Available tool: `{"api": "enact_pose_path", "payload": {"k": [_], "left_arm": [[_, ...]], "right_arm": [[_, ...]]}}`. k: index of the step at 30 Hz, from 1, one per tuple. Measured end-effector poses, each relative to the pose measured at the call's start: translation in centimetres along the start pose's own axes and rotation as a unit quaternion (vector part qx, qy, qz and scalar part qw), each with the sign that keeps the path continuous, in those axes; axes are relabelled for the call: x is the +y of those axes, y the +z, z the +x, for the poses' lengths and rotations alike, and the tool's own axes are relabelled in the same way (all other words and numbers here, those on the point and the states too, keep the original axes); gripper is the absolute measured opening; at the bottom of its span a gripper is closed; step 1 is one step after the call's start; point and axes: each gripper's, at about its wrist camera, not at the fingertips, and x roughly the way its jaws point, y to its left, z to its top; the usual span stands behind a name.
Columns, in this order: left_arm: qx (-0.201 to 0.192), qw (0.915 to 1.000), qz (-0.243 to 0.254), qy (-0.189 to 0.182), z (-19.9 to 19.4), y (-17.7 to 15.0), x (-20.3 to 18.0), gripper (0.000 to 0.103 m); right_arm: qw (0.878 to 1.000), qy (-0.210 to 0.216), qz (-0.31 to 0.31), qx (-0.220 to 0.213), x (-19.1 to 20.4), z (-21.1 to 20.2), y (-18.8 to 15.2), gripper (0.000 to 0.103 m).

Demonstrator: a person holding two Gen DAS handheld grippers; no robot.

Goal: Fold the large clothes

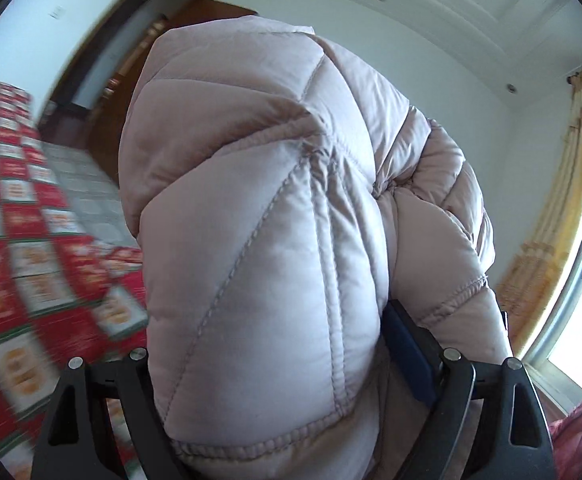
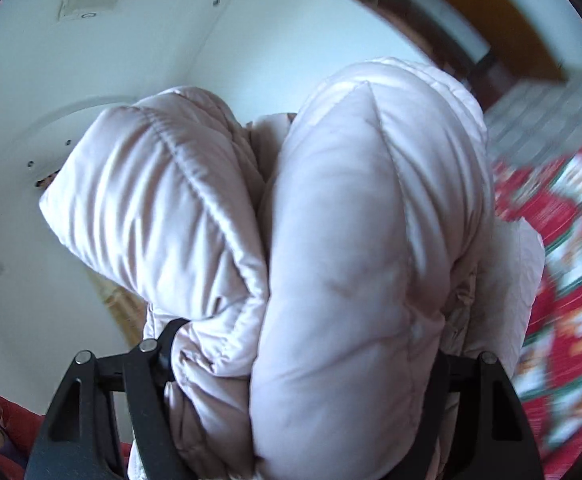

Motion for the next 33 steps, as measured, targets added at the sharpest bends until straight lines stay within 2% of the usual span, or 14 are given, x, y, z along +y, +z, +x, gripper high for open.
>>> {"api": "enact_pose_path", "payload": {"k": [3, 4, 8, 10, 14, 16, 20, 22, 25, 29, 33], "left_arm": [[0.031, 0.9994, -0.009, -0.010, 5.0, 0.3, 0.1, 0.088], [0.040, 0.9991, -0.011, -0.010, 6.0, 0.3, 0.6, 0.088], [0.080, 0.9967, -0.016, 0.006, 10.6, 0.0, 1.4, 0.088], [0.094, 0.9952, -0.023, 0.015, 12.3, -0.6, 1.8, 0.088], [0.112, 0.9912, -0.038, 0.058, 13.8, -2.7, 2.3, 0.088], [0.120, 0.9879, -0.040, 0.089, 14.6, -3.0, 3.3, 0.088], [0.122, 0.9834, -0.053, 0.124, 15.5, -3.3, 5.0, 0.088], [0.125, 0.9796, -0.046, 0.150, 15.9, -3.3, 5.4, 0.087], [0.134, 0.9734, -0.038, 0.182, 16.4, -3.3, 6.1, 0.086], [0.142, 0.9668, -0.033, 0.209, 16.5, -3.6, 6.6, 0.086], [0.146, 0.9614, -0.031, 0.231, 16.5, -3.9, 7.4, 0.086]], "right_arm": [[0.999, -0.047, 0.009, -0.022, -1.5, -3.9, 1.0, 0.077], [0.998, -0.057, 0.017, -0.027, -2.7, -4.1, 1.5, 0.077], [0.994, -0.079, 0.058, -0.048, -6.4, -7.3, 1.2, 0.077], [0.993, -0.084, 0.069, -0.052, -8.2, -7.3, 1.5, 0.077], [0.990, -0.107, 0.082, -0.041, -10.3, -8.6, 0.7, 0.077], [0.989, -0.113, 0.088, -0.030, -11.9, -7.3, 1.3, 0.076], [0.990, -0.109, 0.090, -0.016, -13.7, -5.6, 2.3, 0.076], [0.990, -0.110, 0.091, -0.010, -14.6, -5.9, 2.6, 0.075], [0.989, -0.110, 0.104, -0.002, -14.5, -5.8, 1.4, 0.075], [0.987, -0.114, 0.117, 0.010, -16.1, -6.3, 2.2, 0.075], [0.986, -0.123, 0.111, 0.023, -15.0, -6.7, 1.7, 0.075]]}}
